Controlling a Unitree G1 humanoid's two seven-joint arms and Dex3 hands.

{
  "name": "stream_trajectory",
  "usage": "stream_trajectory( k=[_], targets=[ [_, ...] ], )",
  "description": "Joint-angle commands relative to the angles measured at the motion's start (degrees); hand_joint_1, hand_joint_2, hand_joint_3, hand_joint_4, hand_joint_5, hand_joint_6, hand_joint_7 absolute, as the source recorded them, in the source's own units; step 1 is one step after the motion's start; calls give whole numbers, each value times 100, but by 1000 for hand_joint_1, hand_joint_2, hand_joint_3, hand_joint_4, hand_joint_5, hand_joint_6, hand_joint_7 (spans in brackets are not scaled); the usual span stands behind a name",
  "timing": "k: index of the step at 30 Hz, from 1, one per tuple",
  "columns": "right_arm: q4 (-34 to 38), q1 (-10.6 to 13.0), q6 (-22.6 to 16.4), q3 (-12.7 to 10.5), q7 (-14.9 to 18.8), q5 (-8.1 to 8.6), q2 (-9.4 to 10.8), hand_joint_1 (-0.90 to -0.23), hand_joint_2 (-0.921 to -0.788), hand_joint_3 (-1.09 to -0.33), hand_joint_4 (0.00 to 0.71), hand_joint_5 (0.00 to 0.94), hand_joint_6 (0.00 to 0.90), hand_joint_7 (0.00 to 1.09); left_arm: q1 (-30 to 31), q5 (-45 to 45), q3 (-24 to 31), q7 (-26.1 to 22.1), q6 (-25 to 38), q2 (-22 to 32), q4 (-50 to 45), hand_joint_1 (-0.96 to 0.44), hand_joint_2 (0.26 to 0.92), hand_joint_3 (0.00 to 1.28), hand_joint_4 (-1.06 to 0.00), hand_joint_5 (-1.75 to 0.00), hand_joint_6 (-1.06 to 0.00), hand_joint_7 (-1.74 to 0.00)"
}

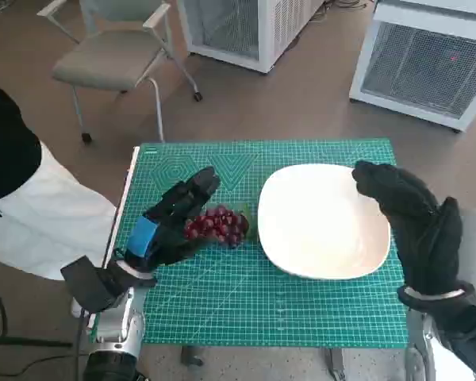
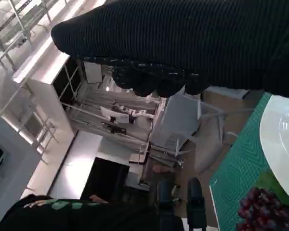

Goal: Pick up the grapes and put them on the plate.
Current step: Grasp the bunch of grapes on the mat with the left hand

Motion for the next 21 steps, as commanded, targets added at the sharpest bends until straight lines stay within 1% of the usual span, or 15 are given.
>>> stream_trajectory(
  k=[1,21],
  targets=[
    [86,34,54,-3,0,22,2,-504,-921,-591,355,351,140,898,-64,13,-13,10,-53,15,57,-182,921,56,-269,-3,-374,-3],
    [105,36,42,-5,12,11,-15,-505,-921,-590,359,350,141,896,-66,-49,-1,-2,32,-1,45,-140,921,61,-273,-2,-378,-3]
  ],
)
